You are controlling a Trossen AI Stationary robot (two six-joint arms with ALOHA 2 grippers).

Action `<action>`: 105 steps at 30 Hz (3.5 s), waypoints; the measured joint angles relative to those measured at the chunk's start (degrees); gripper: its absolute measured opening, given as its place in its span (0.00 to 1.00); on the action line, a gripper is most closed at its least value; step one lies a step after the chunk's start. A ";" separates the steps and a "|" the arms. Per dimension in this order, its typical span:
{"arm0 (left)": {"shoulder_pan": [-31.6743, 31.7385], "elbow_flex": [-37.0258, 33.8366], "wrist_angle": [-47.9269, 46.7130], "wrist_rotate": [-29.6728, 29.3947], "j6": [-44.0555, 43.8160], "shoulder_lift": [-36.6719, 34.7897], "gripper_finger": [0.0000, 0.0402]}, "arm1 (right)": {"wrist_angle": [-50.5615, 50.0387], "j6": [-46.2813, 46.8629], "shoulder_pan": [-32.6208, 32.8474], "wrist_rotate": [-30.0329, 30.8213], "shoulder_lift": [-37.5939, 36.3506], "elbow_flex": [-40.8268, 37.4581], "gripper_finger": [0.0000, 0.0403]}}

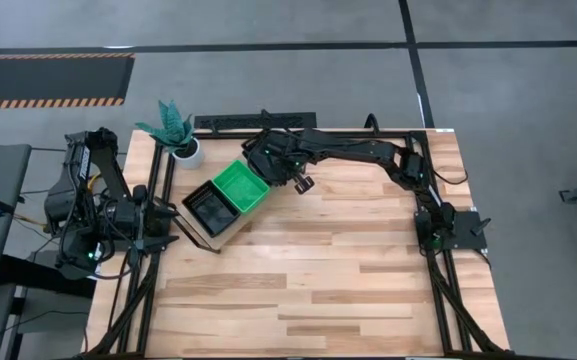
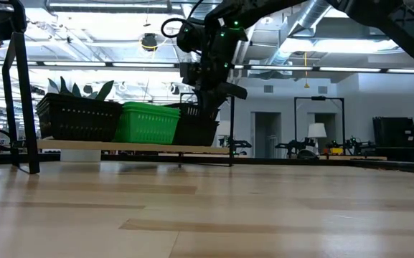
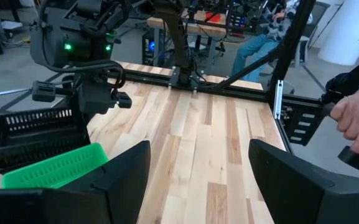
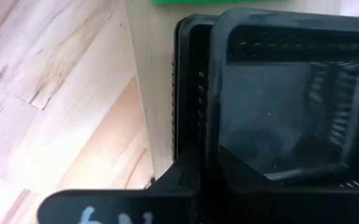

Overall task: Stack baskets on shelf by color
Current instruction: Stack the black bin on the top of the right black bins on the shelf, then return to Home Position

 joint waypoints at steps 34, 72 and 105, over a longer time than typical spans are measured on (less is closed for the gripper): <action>0.00 0.00 0.01 -1.40 -1.98 0.00 0.65 | -8.92 11.75 1.21 -0.27 -0.44 14.91 0.62; 0.00 -0.02 1.03 1.16 0.26 9.25 0.65 | 18.97 39.13 3.92 9.01 -7.08 -14.67 0.41; -9.12 -20.28 22.04 -3.46 11.11 -19.67 0.65 | 41.86 51.94 21.16 -0.29 -76.54 -62.26 0.35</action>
